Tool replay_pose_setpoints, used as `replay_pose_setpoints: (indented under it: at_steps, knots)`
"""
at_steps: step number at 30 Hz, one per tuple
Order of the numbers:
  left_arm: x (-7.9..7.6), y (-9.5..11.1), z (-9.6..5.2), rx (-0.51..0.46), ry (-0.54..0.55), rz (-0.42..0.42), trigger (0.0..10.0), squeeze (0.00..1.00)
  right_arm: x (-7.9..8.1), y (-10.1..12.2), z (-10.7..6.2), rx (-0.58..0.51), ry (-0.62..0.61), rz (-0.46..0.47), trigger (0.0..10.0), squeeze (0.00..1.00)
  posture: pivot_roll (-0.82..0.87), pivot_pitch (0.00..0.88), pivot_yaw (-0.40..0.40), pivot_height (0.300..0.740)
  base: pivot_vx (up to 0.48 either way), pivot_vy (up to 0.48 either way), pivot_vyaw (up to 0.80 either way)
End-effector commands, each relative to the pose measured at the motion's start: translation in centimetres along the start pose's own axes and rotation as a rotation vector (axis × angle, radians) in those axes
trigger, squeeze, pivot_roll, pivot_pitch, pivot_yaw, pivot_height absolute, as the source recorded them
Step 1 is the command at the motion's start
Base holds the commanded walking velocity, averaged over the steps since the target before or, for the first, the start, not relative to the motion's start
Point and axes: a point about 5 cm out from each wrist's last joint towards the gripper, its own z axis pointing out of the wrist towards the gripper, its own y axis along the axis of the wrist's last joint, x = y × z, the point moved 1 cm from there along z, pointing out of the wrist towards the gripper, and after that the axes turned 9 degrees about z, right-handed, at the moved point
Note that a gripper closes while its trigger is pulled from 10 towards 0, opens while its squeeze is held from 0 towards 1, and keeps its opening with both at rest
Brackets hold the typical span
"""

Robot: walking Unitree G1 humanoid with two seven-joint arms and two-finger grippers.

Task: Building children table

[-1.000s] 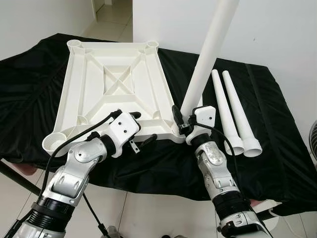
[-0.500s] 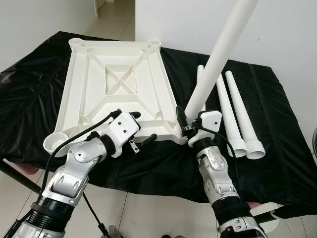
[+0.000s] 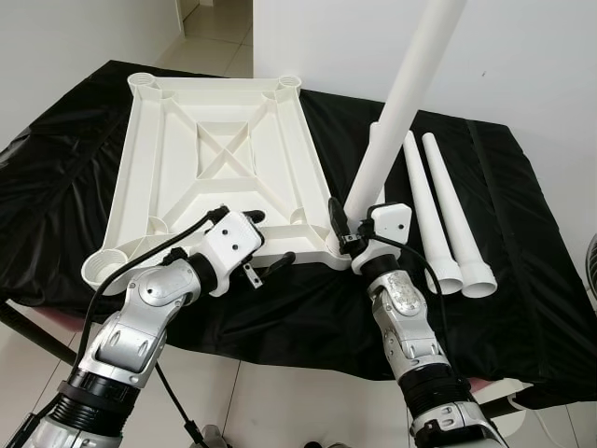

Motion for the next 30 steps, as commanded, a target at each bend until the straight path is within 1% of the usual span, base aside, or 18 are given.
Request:
replay_pose_setpoints:
  at_steps: [1, 5, 12, 16, 20, 24, 29, 30]
  knots:
    - [-0.3, 0.2, 0.0, -0.010, -0.031, -0.004, 10.0, 0.00, -1.8, -4.5, -2.4, 0.238, -0.097, 0.010, 10.0, 0.00, 0.22, 0.125, -0.043, 0.740, 0.000, 0.000, 0.00]
    - [-0.3, 0.2, 0.1, -0.009, -0.031, -0.003, 10.0, 0.00, -1.8, -4.5, -2.4, 0.237, -0.099, 0.007, 10.0, 0.00, 0.22, 0.126, -0.044, 0.740, 0.000, 0.000, 0.00]
    - [-0.3, 0.2, 0.1, -0.010, -0.031, -0.004, 10.0, 0.00, -1.6, -4.3, -2.4, 0.210, -0.179, 0.004, 10.0, 0.00, 0.22, 0.123, -0.049, 0.740, 0.000, 0.000, 0.00]
    - [-0.4, 0.3, 0.1, -0.012, -0.032, -0.004, 10.0, 0.00, -1.7, -4.3, -2.4, 0.201, -0.266, -0.003, 10.0, 0.00, 0.22, 0.119, -0.053, 0.740, 0.000, 0.000, 0.00]
    - [-0.4, 0.3, 0.1, -0.012, -0.032, -0.004, 10.0, 0.00, -1.7, -4.3, -2.4, 0.200, -0.281, -0.003, 10.0, 0.00, 0.22, 0.117, -0.054, 0.740, 0.000, 0.000, 0.00]
    - [-0.6, 0.3, 0.2, -0.016, -0.035, -0.004, 10.0, 0.00, -1.2, -4.5, -1.9, 0.195, -0.370, -0.034, 10.0, 0.00, 0.23, 0.108, -0.062, 0.740, 0.000, 0.000, 0.00]
    - [-0.7, 0.3, 0.2, -0.017, -0.036, -0.003, 10.0, 0.00, -1.0, -4.5, -1.6, 0.189, -0.403, -0.033, 10.0, 0.00, 0.23, 0.106, -0.066, 0.740, 0.000, 0.000, 0.00]
    - [-0.7, 0.4, 0.2, -0.017, -0.036, -0.002, 10.0, 0.00, -0.9, -4.5, -1.4, 0.180, -0.433, -0.032, 10.0, 0.00, 0.24, 0.103, -0.069, 0.740, 0.000, 0.000, 0.00]
